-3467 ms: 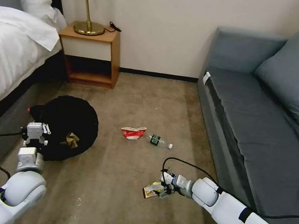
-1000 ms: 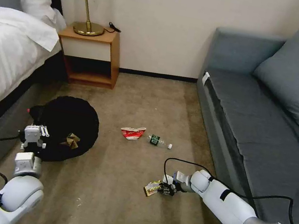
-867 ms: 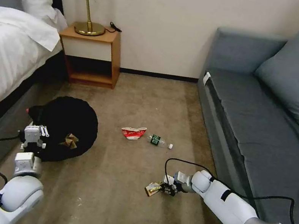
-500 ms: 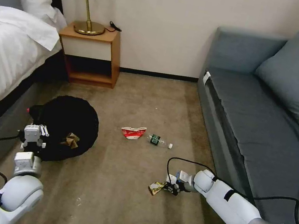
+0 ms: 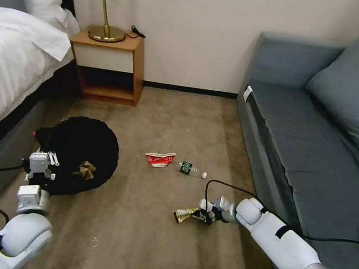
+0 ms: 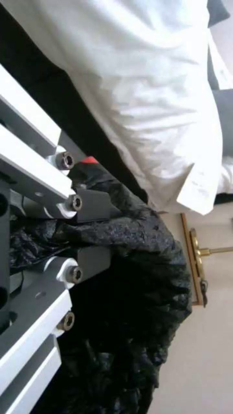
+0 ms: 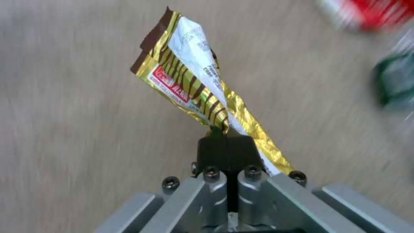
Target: Pick up the trash bin, then pick up the garbage on the floor and place it into the trash bin.
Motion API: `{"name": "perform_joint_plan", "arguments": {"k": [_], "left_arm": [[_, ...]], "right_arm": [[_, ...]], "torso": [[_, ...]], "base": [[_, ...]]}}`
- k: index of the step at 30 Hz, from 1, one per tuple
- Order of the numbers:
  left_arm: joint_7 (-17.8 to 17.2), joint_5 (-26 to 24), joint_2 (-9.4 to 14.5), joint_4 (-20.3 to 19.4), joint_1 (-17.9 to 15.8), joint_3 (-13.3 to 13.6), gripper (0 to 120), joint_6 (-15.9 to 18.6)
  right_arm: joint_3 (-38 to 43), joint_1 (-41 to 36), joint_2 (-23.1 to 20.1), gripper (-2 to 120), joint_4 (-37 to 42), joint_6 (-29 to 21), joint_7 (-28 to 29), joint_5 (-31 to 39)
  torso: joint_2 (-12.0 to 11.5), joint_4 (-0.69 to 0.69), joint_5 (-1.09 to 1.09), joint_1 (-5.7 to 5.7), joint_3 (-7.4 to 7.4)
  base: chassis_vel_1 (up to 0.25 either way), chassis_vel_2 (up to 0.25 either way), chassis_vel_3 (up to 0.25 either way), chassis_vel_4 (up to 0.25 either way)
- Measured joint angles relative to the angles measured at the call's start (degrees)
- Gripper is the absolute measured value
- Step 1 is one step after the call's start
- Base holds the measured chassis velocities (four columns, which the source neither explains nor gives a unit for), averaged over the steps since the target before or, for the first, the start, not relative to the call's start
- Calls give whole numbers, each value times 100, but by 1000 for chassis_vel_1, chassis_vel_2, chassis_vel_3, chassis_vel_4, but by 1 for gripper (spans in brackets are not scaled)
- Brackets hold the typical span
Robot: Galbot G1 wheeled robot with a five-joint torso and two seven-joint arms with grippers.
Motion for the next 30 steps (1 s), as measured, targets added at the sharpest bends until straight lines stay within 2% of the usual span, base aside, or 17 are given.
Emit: {"name": "perform_joint_plan", "arguments": {"k": [5,7,9,10,14,16,19,25,27,29,30], "left_arm": [[21,18,-18,12,-1,34,7,-54],[26,18,-39,1,-13,56,7,-56],[33,19,-55,-26,-25,81,7,-70],[33,19,-55,-26,-25,81,7,-70],[79,15,-65,-41,-26,101,7,-149],[85,15,-66,-41,-25,105,7,-163],[112,9,-79,-41,-23,142,7,-229],[151,-2,-120,-15,-50,186,7,-282],[170,-5,-138,-2,-85,205,7,-298],[186,-16,-172,6,-145,224,7,-303],[186,-16,-172,6,-145,224,7,-303]], "right_arm": [[186,384,97,0,418,-8,23,639],[189,569,147,0,737,-105,151,1007],[209,729,229,0,1217,-338,394,1699],[209,729,229,0,1217,-338,394,1699],[109,870,332,0,1992,-836,966,3087],[75,881,346,0,2080,-895,1068,3256],[-130,939,481,0,2482,-1192,1554,4034],[-500,1093,876,0,2492,-1246,1967,4533],[-618,1166,1070,0,2391,-1244,2038,4626],[-714,1265,1461,0,2128,-1166,2144,4764],[-714,1265,1461,0,2128,-1166,2144,4764]], "torso": [[0,1,-1,0,0],[1,2,-2,0,0],[1,3,-2,0,0],[1,3,-2,0,0],[1,2,-2,0,0],[1,2,-2,0,0],[1,1,-2,0,0],[1,1,-2,0,0],[1,2,-2,0,0],[2,1,-2,0,0],[2,1,-2,0,0]], "base": [[0,0,0,0],[0,0,0,0],[0,0,0,0],[0,0,0,0],[0,0,0,0],[0,0,0,0],[0,0,0,0],[0,0,0,0],[0,0,0,0],[0,0,0,0],[0,0,0,0]]}}
